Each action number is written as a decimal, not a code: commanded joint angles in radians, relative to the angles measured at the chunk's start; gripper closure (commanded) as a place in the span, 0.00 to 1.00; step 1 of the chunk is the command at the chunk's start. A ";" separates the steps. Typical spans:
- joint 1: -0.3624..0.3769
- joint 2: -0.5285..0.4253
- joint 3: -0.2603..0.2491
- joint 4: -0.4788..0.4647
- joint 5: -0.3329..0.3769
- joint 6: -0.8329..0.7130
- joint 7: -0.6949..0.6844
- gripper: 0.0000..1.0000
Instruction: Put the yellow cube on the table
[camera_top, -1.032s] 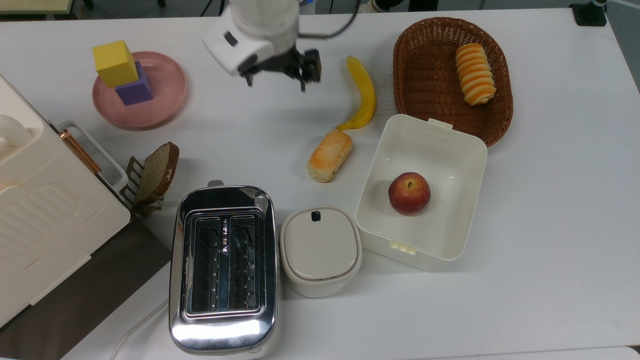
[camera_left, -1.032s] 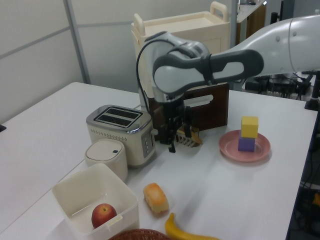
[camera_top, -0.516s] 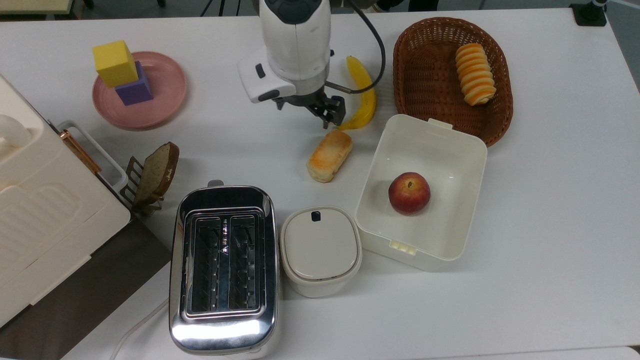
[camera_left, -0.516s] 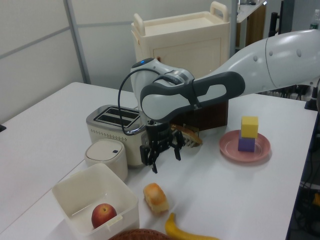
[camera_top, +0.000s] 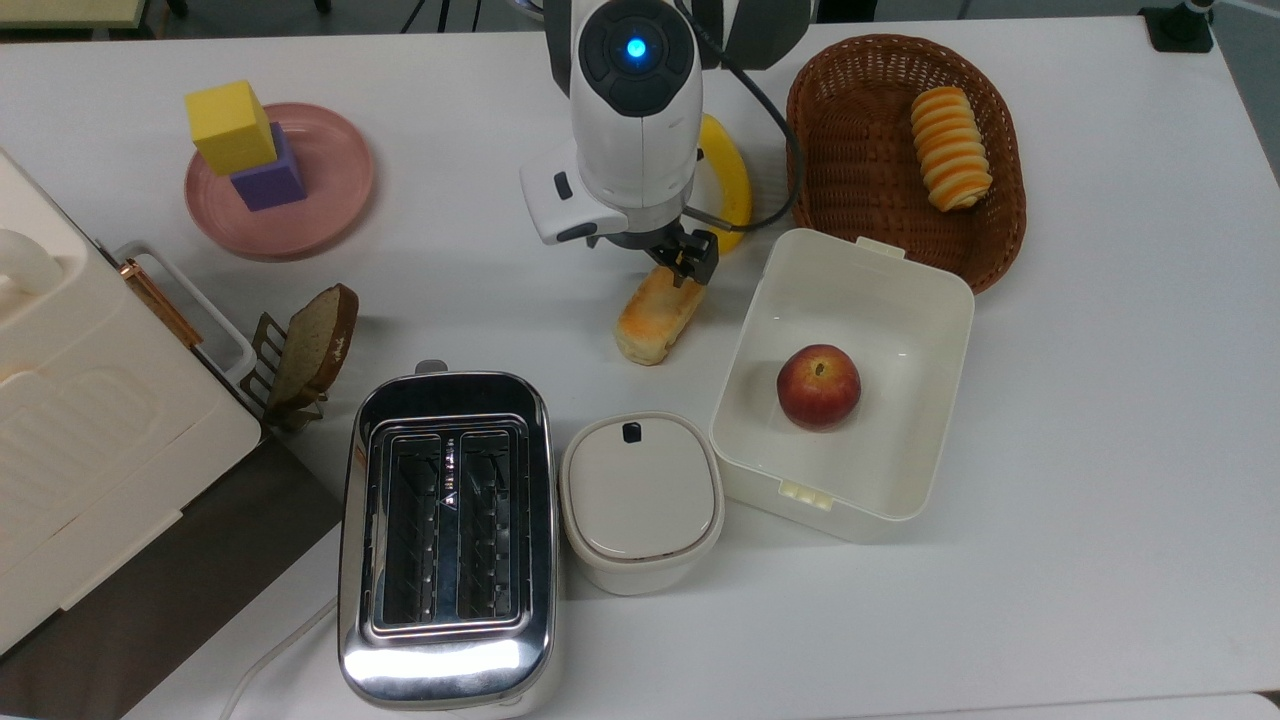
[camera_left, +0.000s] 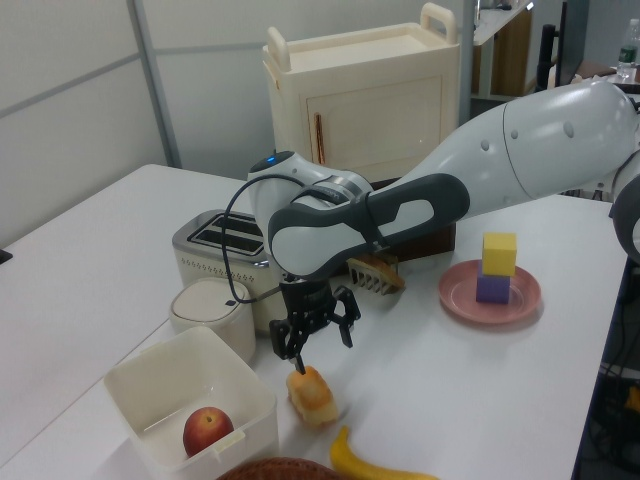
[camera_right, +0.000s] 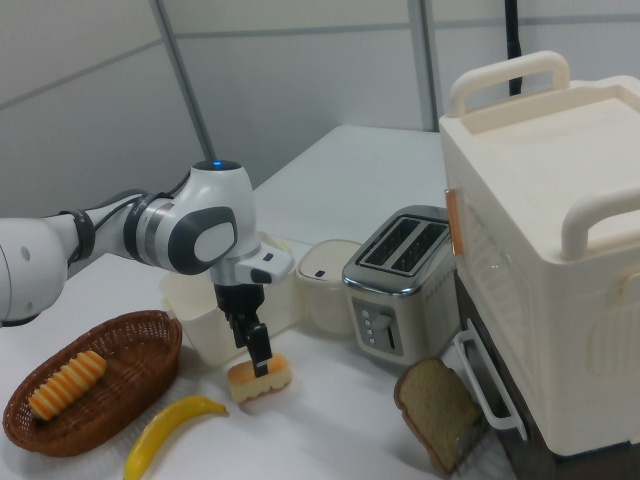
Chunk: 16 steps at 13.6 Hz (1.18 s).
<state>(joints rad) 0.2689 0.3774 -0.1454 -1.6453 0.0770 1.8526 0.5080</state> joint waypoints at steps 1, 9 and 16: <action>-0.035 -0.087 -0.040 -0.005 -0.072 -0.094 -0.321 0.00; -0.324 -0.160 -0.048 -0.005 -0.261 -0.136 -0.898 0.00; -0.487 -0.170 -0.048 -0.089 -0.260 -0.128 -1.147 0.00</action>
<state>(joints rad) -0.1891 0.2418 -0.1991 -1.6468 -0.1726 1.7301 -0.5752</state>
